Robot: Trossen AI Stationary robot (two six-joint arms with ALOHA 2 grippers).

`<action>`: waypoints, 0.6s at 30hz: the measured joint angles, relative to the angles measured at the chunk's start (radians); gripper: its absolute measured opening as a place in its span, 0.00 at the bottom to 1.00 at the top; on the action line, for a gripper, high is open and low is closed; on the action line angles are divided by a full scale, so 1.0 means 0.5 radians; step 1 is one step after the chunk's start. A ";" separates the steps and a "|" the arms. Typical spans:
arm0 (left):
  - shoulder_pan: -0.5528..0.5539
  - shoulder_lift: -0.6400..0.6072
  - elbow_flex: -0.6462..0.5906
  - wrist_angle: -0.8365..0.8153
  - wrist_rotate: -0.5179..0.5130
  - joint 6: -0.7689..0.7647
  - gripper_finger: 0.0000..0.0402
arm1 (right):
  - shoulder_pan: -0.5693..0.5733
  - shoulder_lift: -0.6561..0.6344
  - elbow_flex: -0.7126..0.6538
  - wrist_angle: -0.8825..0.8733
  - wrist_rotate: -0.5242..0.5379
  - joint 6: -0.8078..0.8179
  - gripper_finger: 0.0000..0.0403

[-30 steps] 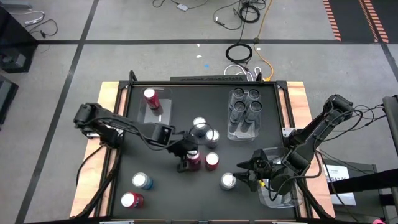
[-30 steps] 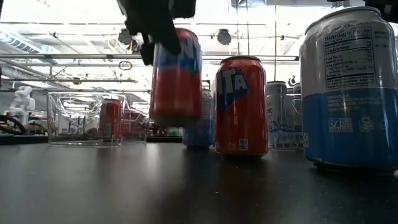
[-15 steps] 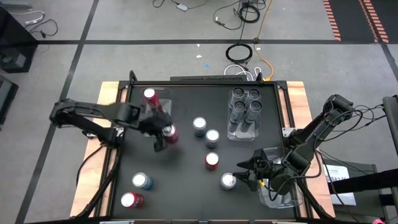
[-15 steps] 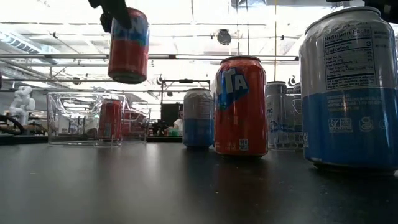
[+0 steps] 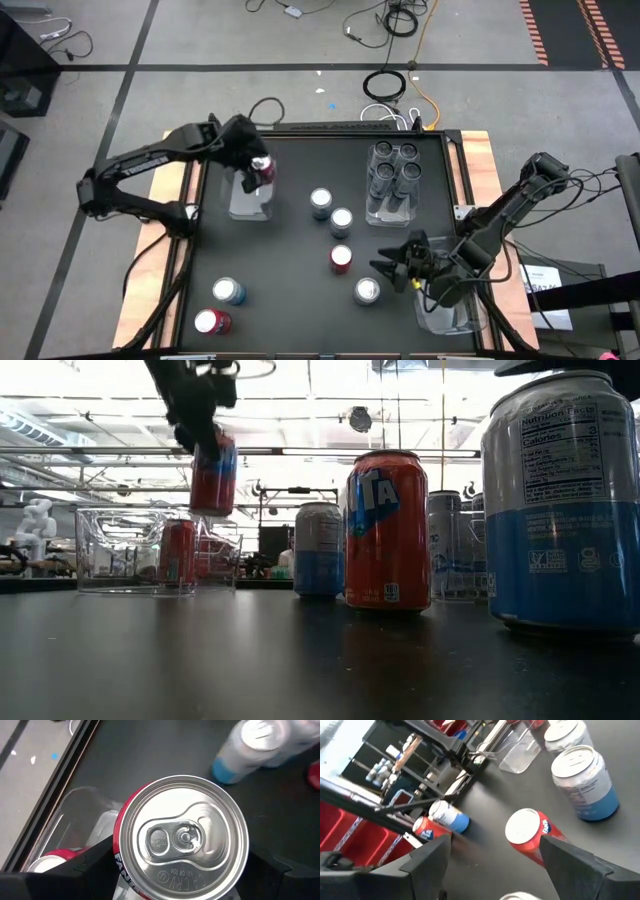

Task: Sort soda cans
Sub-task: Put the red soda can into the top left transparent bin

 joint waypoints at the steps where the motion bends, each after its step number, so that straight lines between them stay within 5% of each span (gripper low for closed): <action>1: 0.067 0.001 -0.038 0.034 0.038 0.035 0.78 | -0.014 0.000 0.000 0.000 0.000 0.015 0.74; 8: 0.372 0.002 -0.283 0.351 0.218 0.088 0.78 | -0.106 0.001 0.000 0.007 -0.002 0.040 0.74; 18: 0.518 0.096 -0.570 0.746 0.269 0.052 0.78 | -0.197 0.001 0.000 0.003 -0.009 0.032 0.74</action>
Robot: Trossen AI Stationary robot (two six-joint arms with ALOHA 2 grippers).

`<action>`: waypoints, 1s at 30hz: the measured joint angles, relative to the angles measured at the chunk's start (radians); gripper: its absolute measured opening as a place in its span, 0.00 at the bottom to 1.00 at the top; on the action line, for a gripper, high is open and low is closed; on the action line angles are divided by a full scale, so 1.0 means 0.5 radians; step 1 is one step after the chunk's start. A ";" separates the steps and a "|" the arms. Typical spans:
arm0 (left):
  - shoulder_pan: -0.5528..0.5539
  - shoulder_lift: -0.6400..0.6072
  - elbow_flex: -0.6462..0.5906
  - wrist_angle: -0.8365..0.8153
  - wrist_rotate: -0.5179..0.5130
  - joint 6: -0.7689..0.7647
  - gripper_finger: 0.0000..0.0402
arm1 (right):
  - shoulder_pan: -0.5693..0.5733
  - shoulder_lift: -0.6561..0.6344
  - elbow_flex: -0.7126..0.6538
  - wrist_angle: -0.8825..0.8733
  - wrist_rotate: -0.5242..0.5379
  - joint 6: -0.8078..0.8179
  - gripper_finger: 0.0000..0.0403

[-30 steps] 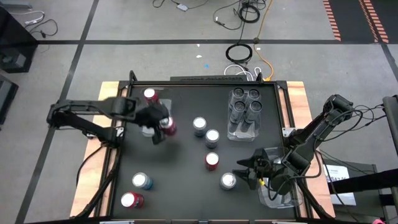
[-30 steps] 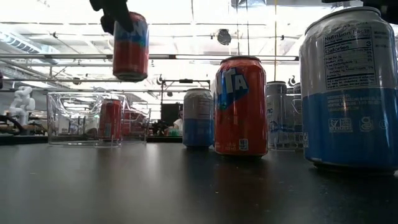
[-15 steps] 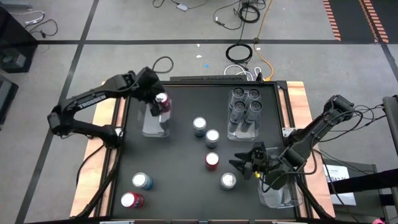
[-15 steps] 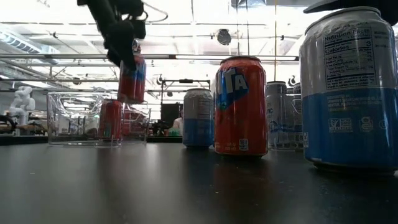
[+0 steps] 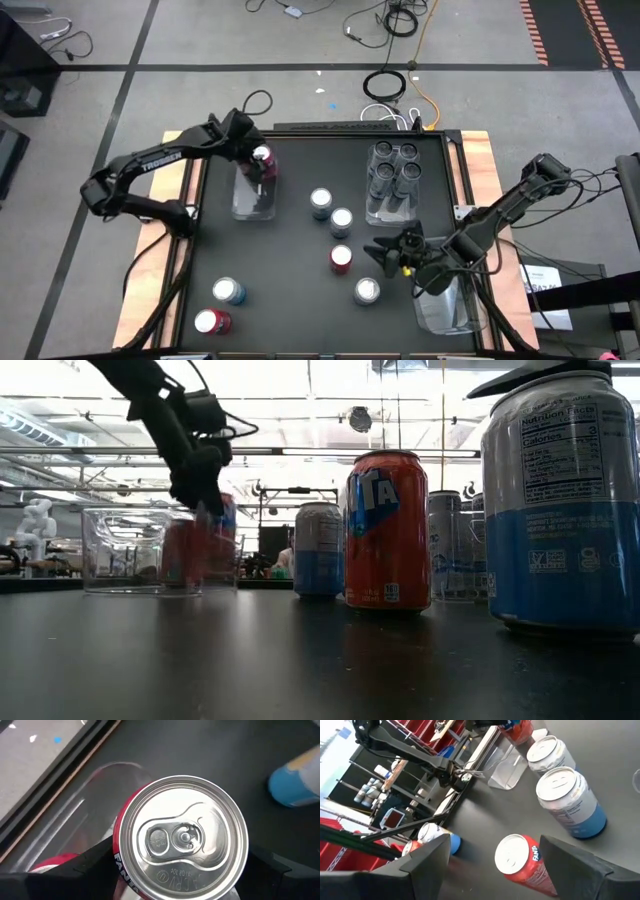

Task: Sort soda cans
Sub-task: Put the red soda can into the top left transparent bin

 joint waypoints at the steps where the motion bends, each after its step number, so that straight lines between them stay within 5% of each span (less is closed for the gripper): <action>1: 0.001 0.023 -0.015 0.037 -0.003 -0.002 0.78 | -0.005 0.000 0.000 0.000 0.000 0.001 0.74; 15: -0.004 0.200 -0.066 0.421 -0.232 -0.006 0.83 | -0.031 0.000 0.000 0.000 -0.006 0.004 0.74; 24: -0.031 0.200 -0.067 0.390 -0.238 -0.156 0.85 | -0.031 0.000 0.000 0.002 0.000 0.018 0.74; 30: -0.077 0.177 -0.073 0.314 -0.260 0.161 0.85 | -0.031 0.000 0.000 0.003 0.000 0.022 0.74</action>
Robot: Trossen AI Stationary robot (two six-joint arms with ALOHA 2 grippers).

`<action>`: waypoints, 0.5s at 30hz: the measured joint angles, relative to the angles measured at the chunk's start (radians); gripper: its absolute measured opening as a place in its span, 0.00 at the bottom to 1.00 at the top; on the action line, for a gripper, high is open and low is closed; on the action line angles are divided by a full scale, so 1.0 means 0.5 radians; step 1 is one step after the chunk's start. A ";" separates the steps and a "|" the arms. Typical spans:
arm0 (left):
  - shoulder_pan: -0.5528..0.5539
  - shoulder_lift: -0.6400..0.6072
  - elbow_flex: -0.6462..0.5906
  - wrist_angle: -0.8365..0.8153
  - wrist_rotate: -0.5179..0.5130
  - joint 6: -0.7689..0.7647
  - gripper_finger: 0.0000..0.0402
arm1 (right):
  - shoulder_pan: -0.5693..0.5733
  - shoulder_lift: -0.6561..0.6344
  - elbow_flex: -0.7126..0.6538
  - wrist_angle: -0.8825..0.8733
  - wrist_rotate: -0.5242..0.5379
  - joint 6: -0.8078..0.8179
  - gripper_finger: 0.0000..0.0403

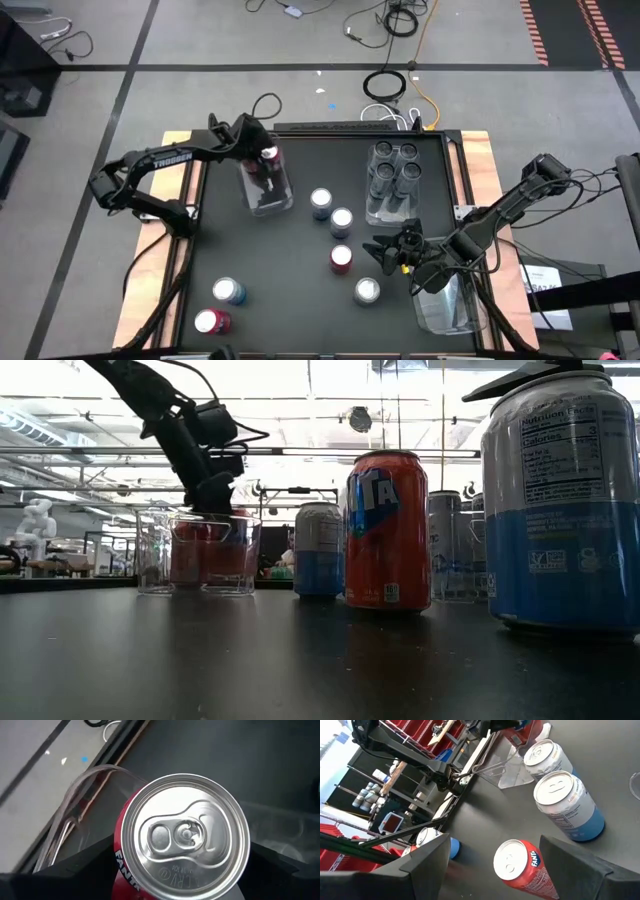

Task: Sort soda cans
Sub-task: Put the red soda can into the top left transparent bin

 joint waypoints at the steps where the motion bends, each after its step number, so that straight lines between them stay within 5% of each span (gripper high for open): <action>1: -0.003 -0.001 0.000 -0.007 -0.003 0.055 0.85 | 0.000 0.000 0.000 0.000 0.000 0.004 0.74; 15: -0.002 0.049 -0.012 0.022 0.003 0.356 0.86 | 0.000 0.000 0.000 0.000 0.001 0.030 0.74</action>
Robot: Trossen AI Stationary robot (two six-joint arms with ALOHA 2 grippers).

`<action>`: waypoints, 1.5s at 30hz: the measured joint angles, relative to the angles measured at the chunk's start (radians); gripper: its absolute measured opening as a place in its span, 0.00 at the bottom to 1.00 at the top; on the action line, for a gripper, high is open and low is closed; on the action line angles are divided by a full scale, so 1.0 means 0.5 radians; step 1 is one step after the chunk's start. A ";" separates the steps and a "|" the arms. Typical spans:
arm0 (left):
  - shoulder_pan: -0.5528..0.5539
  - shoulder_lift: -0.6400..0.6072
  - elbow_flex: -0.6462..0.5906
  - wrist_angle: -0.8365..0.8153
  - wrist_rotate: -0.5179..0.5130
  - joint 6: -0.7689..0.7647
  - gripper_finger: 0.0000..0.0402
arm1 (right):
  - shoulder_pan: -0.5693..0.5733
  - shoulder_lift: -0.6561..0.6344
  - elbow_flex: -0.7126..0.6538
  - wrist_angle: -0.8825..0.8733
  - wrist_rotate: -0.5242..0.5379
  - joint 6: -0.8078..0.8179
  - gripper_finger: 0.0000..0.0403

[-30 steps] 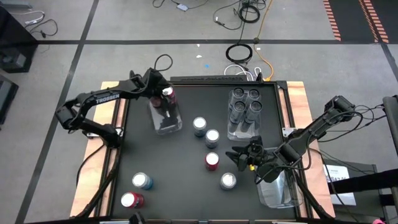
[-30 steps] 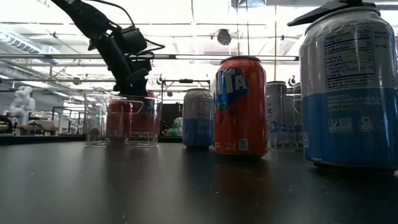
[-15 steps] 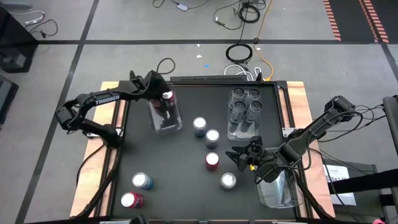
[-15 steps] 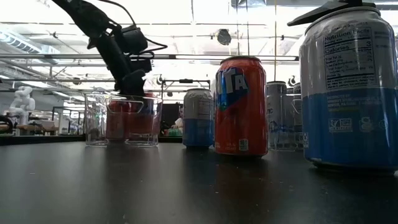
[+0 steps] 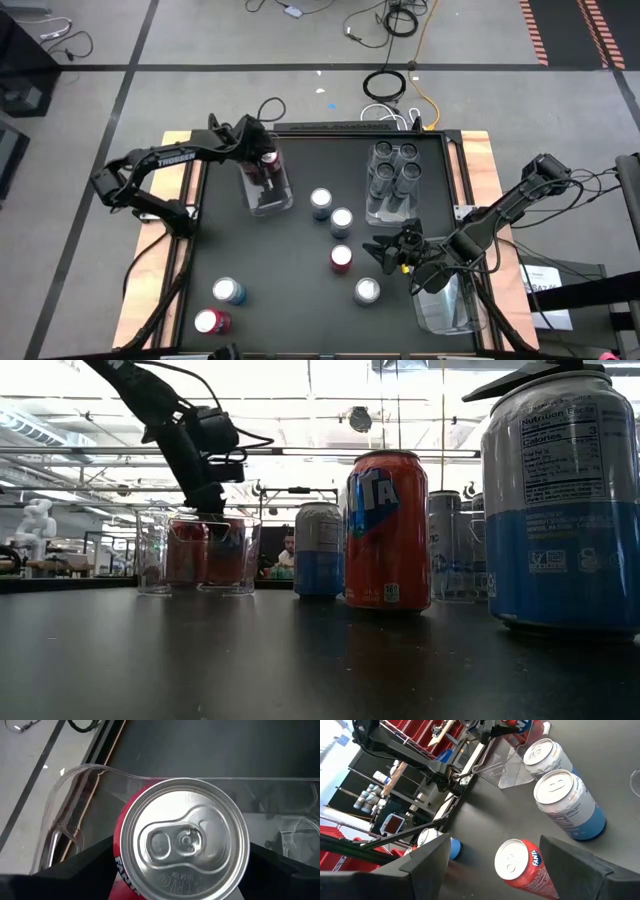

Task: Sort soda cans
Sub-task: Put the red soda can into the top left transparent bin

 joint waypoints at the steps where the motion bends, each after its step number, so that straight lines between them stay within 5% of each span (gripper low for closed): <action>1: -0.001 0.004 0.001 0.000 -0.002 0.000 0.86 | 0.000 0.000 0.000 0.000 0.001 0.000 0.74; 11: -0.001 0.016 0.005 0.004 -0.268 0.006 0.86 | 0.000 0.000 0.000 0.014 0.000 0.000 0.74; 45: -0.004 0.012 0.010 0.002 -0.251 0.001 0.86 | 0.000 0.000 0.000 0.044 0.000 -0.005 0.74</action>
